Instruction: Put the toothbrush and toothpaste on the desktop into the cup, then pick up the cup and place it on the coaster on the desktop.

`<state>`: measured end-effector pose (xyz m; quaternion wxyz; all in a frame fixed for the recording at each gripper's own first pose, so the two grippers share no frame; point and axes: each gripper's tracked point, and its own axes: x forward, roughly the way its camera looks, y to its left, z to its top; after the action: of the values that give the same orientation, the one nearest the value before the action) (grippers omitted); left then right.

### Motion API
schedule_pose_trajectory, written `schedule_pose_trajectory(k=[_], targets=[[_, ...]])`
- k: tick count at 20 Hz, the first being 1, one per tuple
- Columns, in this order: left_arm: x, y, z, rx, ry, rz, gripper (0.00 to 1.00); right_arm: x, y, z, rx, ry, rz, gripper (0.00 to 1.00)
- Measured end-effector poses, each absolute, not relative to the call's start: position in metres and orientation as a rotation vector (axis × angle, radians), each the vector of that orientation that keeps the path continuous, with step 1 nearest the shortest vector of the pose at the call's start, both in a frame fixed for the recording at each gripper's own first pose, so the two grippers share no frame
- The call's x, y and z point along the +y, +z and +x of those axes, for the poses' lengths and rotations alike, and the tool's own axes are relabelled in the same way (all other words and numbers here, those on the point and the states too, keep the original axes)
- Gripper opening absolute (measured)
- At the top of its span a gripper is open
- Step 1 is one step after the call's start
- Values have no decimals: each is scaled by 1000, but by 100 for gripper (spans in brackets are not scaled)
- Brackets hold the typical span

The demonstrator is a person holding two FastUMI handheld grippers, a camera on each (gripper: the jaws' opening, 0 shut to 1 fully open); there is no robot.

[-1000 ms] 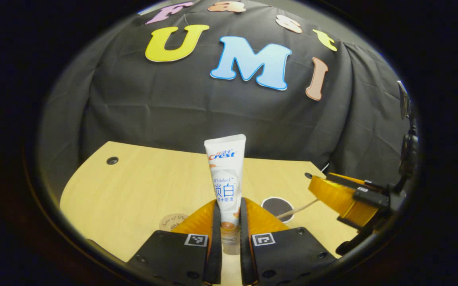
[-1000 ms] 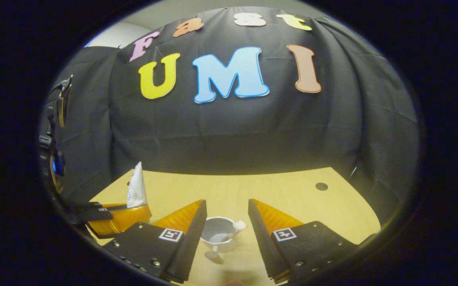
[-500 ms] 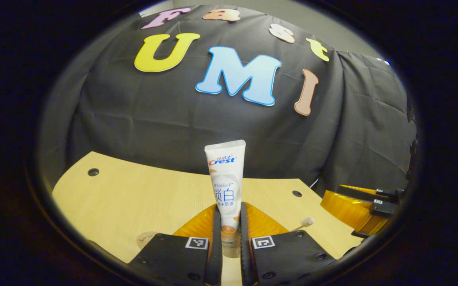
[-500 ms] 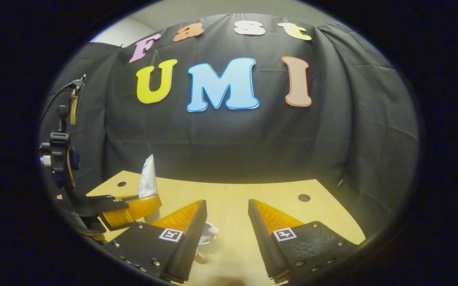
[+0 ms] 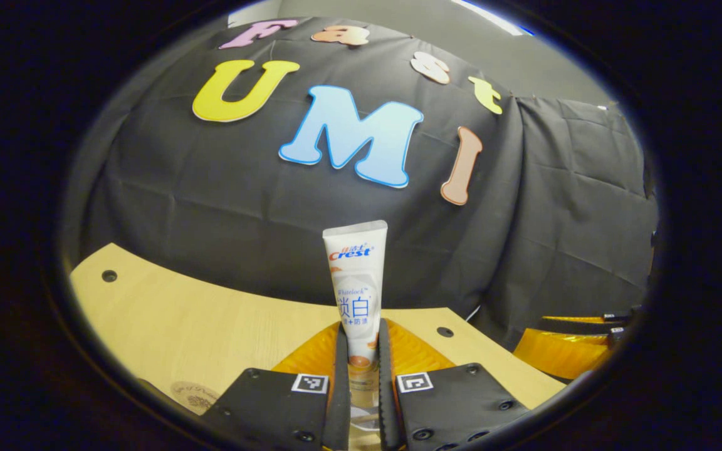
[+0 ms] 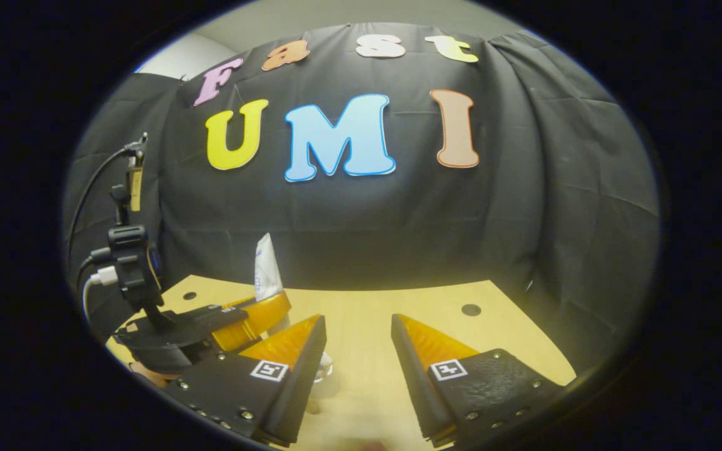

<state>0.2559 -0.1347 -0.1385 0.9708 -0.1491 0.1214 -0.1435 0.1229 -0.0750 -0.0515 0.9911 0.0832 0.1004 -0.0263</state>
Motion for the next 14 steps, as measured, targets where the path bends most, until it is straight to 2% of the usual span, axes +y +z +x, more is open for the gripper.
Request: schedule_pose_trajectory(k=[11,14], targets=[[-161,-188,255,315,-298,-227,27,-86,-72,117,257,-54,180,67],[-165,-196,250,334,-303,-229,30,-87,-76,117,265,-51,174,67]])
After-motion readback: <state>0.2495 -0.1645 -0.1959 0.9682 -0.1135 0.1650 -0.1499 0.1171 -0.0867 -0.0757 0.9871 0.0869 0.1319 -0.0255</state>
